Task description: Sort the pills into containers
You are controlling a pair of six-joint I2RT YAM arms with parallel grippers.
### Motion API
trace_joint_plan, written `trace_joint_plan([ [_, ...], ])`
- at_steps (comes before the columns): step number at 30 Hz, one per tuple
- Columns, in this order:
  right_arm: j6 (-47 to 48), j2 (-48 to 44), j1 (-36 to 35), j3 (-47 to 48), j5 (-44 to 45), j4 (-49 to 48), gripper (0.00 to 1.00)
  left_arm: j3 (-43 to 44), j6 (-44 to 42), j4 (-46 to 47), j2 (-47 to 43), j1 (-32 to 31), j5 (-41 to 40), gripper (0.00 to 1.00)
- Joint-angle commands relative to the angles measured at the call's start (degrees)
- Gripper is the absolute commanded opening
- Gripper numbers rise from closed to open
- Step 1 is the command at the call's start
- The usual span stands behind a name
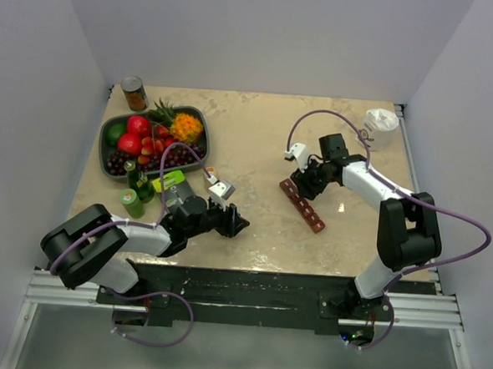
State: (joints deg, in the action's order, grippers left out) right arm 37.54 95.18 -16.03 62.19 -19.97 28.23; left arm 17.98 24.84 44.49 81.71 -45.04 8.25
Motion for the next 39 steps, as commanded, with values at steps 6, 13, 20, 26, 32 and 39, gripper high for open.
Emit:
trace_joint_plan([
  [6, 0.95, -2.36, 1.00, -0.67, -2.44, 1.30, 0.66, 1.00, -2.25, 2.53, 0.38, -0.05, -0.96, 0.54],
  [13, 7.63, -6.05, 0.83, -5.85, -6.05, 3.85, 0.84, 4.96, -3.48, 2.44, 2.13, -0.05, -0.43, 0.58],
  [20, 8.60, -7.37, 0.04, -10.95, -0.87, 1.04, 0.84, 3.65, -14.00, 1.65, -3.74, 0.65, -1.65, 0.63],
  [26, 8.78, -6.06, -1.63, -12.36, 1.07, 1.04, 0.79, -0.48, -26.65, 1.83, -14.29, 0.65, -2.36, 0.73],
  [32, 14.48, -5.97, -4.79, -13.23, -1.56, 5.50, 0.54, -5.58, -37.64, 5.68, -23.26, 0.21, 5.67, 0.76],
  [39, 30.46, -13.24, -13.05, -17.89, -4.90, 9.82, 0.48, -10.16, -42.78, 9.13, -22.04, -4.44, 13.02, 0.75],
])
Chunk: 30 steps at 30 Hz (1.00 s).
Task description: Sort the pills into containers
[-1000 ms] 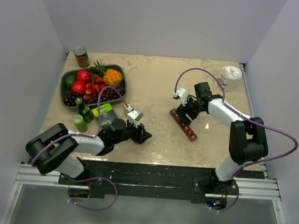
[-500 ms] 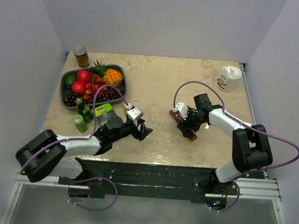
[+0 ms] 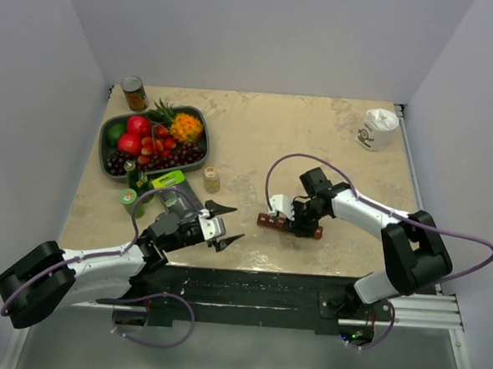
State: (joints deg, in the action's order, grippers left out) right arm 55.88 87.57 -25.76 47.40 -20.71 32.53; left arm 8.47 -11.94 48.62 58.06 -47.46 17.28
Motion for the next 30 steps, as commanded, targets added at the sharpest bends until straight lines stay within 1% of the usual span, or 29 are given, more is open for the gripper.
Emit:
trace_joint_plan([
  [1, 12.93, -6.44, -3.59, -3.45, -4.42, 5.78, 0.48, -0.73, -4.33, 4.99, 2.05, -2.37, 3.73, 0.75],
  [2, 13.55, -7.06, -3.77, -3.54, -4.78, 6.13, 0.49, -0.82, -3.79, 4.99, 2.32, -2.46, 3.81, 0.75],
  [3, 14.17, -7.50, -3.69, -3.28, -4.95, 6.49, 0.56, -1.26, -3.53, 5.34, 2.93, -2.63, 3.73, 0.75],
  [5, 14.26, -8.03, -3.77, -1.88, -5.30, 7.89, 0.65, -1.96, -5.53, 6.22, 3.81, -3.68, 3.56, 0.75],
  [6, 14.26, -8.38, -3.69, -1.43, -6.52, 8.42, 0.73, -2.31, -6.59, 6.40, 5.12, -4.73, 3.38, 0.75],
  [8, 14.35, -9.26, -3.69, -0.12, -8.72, 9.47, 0.79, -1.97, -9.05, 6.57, 7.14, -5.53, 3.46, 0.75],
  [9, 14.26, -9.43, -3.68, 0.24, -11.43, 9.56, 0.84, -0.92, -9.58, 6.31, 9.24, -6.14, 3.55, 0.75],
  [10, 14.26, -9.70, -3.68, 0.50, -12.76, 9.57, 0.85, -0.21, -10.72, 6.05, 10.39, -6.41, 3.73, 0.75],
  [12, 14.35, -9.79, -3.77, 0.68, -17.05, 9.13, 0.85, 1.71, -12.22, 5.43, 13.81, -7.20, 3.03, 0.75],
  [15, 13.39, -10.75, -4.21, -1.25, -20.07, 5.80, 0.85, 3.56, -15.03, 5.69, 18.21, -7.64, -0.57, 0.76],
  [17, 11.20, -11.71, -5.09, -3.00, -19.90, 1.84, 0.84, 4.01, -16.44, 7.79, 20.06, -7.65, -2.50, 0.76],
  [19, 10.13, -11.98, -6.32, -3.80, -18.94, -1.05, 0.83, 4.89, -17.58, 8.77, 22.52, -7.65, -2.43, 0.77],
  [24, 8.38, -11.54, -7.81, -5.12, -17.44, -4.40, 0.80, 9.27, -18.64, 9.39, 29.28, -7.65, -1.55, 0.77],
  [27, 7.06, -12.16, -7.82, -5.73, -17.26, -5.99, 0.79, 10.51, -18.99, 10.70, 32.45, -7.65, -1.98, 0.77],
  [30, 5.82, -12.34, -7.82, -6.09, -17.43, -6.96, 0.79, 11.82, -19.17, 11.67, 35.26, -7.65, -0.67, 0.76],
])
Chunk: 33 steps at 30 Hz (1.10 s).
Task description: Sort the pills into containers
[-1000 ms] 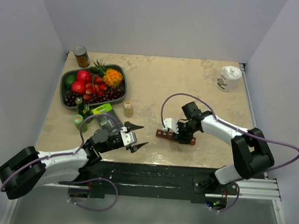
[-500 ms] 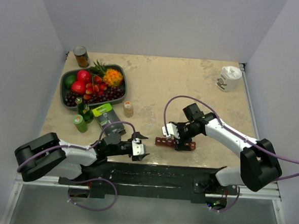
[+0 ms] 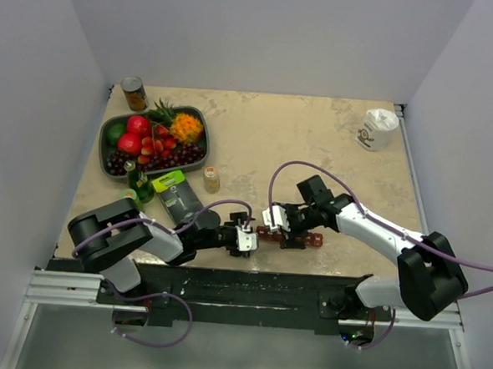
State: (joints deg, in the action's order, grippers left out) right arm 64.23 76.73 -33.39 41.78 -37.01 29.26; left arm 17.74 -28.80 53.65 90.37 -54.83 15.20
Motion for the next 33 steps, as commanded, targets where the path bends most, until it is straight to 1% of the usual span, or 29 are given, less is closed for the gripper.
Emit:
trace_joint_plan([
  [1, -2.70, -1.32, -0.19, -0.56, -1.22, -3.77, 0.79, 3.00, -2.32, 5.95, 3.58, -0.28, 1.93, 0.75],
  [5, -4.45, -1.32, -0.19, -0.73, -1.74, -4.55, 0.77, 4.50, -1.70, 6.12, 6.13, -0.28, 3.34, 0.71],
  [7, -4.81, -1.32, -0.19, -1.00, -1.66, -5.34, 0.74, 4.67, -1.09, 6.55, 7.36, -0.28, 3.61, 0.70],
  [10, -4.81, -0.88, -0.27, -1.61, -0.43, -6.40, 0.71, 5.02, -0.21, 6.91, 8.68, -0.28, 4.31, 0.66],
  [13, -4.99, -0.26, -0.19, -2.23, 0.63, -7.37, 0.70, 5.46, 0.67, 7.00, 9.74, -0.28, 5.10, 0.57],
  [14, -5.25, 0.00, -0.19, -2.40, 0.98, -7.63, 0.70, 5.55, 0.85, 7.00, 9.83, -0.28, 5.19, 0.51],
  [16, -5.60, 0.17, -0.19, -2.58, 1.33, -8.59, 0.70, 5.55, 1.37, 7.17, 10.27, -0.28, 5.19, 0.46],
  [17, -6.39, 0.26, -0.19, -2.67, 2.29, -9.12, 0.70, 5.38, 1.64, 7.26, 10.35, -0.28, 5.02, 0.41],
  [20, -7.01, 0.70, -0.19, -2.67, 3.09, -10.18, 0.69, 4.59, 2.16, 8.31, 10.27, -0.28, 4.66, 0.32],
  [21, -7.10, 0.79, -0.19, -2.58, 3.70, -10.18, 0.68, 4.41, 2.25, 8.40, 10.18, -0.28, 4.66, 0.30],
  [26, -10.52, 0.00, 0.95, -1.79, 5.55, -11.85, 0.64, 3.45, 2.34, 8.49, 10.00, -0.28, 4.40, 0.28],
  [30, -10.79, -0.70, 2.62, -1.44, 5.55, -11.59, 0.63, 2.83, 2.25, 8.58, 9.74, -0.28, 3.96, 0.28],
  [31, -10.62, -0.79, 2.97, -1.52, 5.55, -11.33, 0.63, 2.74, 2.34, 8.93, 9.57, -0.28, 3.87, 0.29],
  [33, -10.09, -0.70, 3.33, -1.26, 5.03, -10.37, 0.64, 2.57, 2.69, 9.37, 9.30, -0.37, 3.61, 0.38],
])
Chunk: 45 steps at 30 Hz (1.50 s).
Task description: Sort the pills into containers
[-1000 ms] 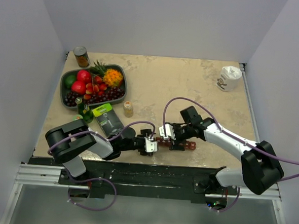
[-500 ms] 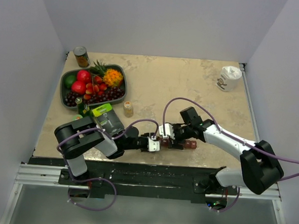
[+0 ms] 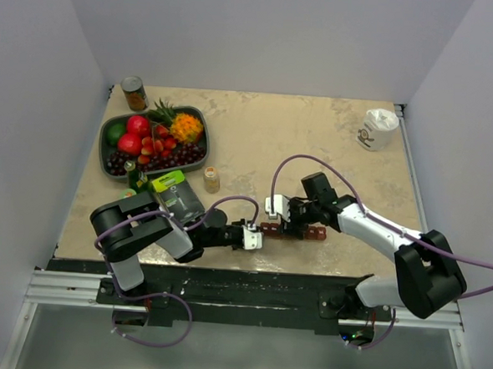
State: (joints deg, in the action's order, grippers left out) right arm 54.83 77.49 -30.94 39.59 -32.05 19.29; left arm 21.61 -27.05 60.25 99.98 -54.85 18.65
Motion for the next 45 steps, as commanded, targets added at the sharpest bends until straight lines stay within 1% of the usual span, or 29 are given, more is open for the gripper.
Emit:
trace_joint_plan([
  [1, -0.43, -1.29, 0.88, 1.36, -0.29, 0.91, 0.64, -1.39, 1.38, 3.64, -0.58, -0.26, -0.02, 0.44],
  [2, 0.53, -0.94, 0.97, 1.54, -1.16, 1.62, 0.65, -1.65, 1.64, 4.08, -0.84, -0.26, -0.54, 0.53],
  [4, 1.33, -0.42, 0.97, 1.89, -1.61, 3.20, 0.66, -1.57, 1.82, 5.14, -0.93, -0.26, -1.25, 0.60],
  [6, 2.12, 0.37, 1.06, 1.89, -1.87, 3.82, 0.67, -1.13, 1.82, 5.49, -0.49, -0.26, -2.21, 0.70],
  [8, 2.21, 0.73, 0.97, 2.07, -1.70, 3.91, 0.67, -0.34, 1.91, 5.76, 0.38, -0.26, -2.48, 0.73],
  [13, 1.77, 1.17, 1.06, 2.15, -1.35, 3.65, 0.67, 2.73, 2.17, 2.61, 2.84, -0.26, -1.17, 0.74],
  [16, 1.69, 1.26, 1.41, 2.16, -1.34, 3.56, 0.67, 4.76, 2.17, -0.38, 4.16, -0.17, 0.15, 0.71],
  [18, 1.60, 1.17, 1.67, 2.15, -1.43, 3.56, 0.67, 5.72, 2.26, -1.88, 4.87, -0.17, 1.47, 0.67],
  [21, 1.42, 0.99, 2.11, 2.15, -1.70, 3.30, 0.66, 6.78, 2.70, -4.96, 5.66, 0.09, 3.22, 0.57],
  [22, 1.33, 0.91, 2.20, 2.07, -1.70, 3.30, 0.66, 7.22, 2.88, -5.49, 6.01, 0.18, 3.75, 0.51],
  [25, 0.99, 0.90, 2.29, 1.80, -1.17, 2.51, 0.66, 7.40, 3.23, -6.72, 6.19, 0.45, 3.76, 0.45],
  [32, -0.60, 1.52, 2.55, 1.89, 1.81, 0.67, 0.65, 6.70, 3.41, -7.95, 5.31, 0.45, 3.23, 0.42],
  [37, -3.32, -0.41, 5.53, 3.29, 0.33, -0.04, 0.64, 6.26, 2.70, -9.27, 5.48, 0.36, 3.49, 0.38],
  [41, -4.99, -1.03, 6.59, 3.56, 1.03, -1.36, 0.64, 5.73, 2.70, -9.36, 5.40, 0.36, 3.58, 0.38],
  [45, -6.66, 0.37, 6.59, 5.05, 1.82, -2.59, 0.63, 5.55, 2.79, -9.62, 5.22, 0.36, 3.76, 0.37],
])
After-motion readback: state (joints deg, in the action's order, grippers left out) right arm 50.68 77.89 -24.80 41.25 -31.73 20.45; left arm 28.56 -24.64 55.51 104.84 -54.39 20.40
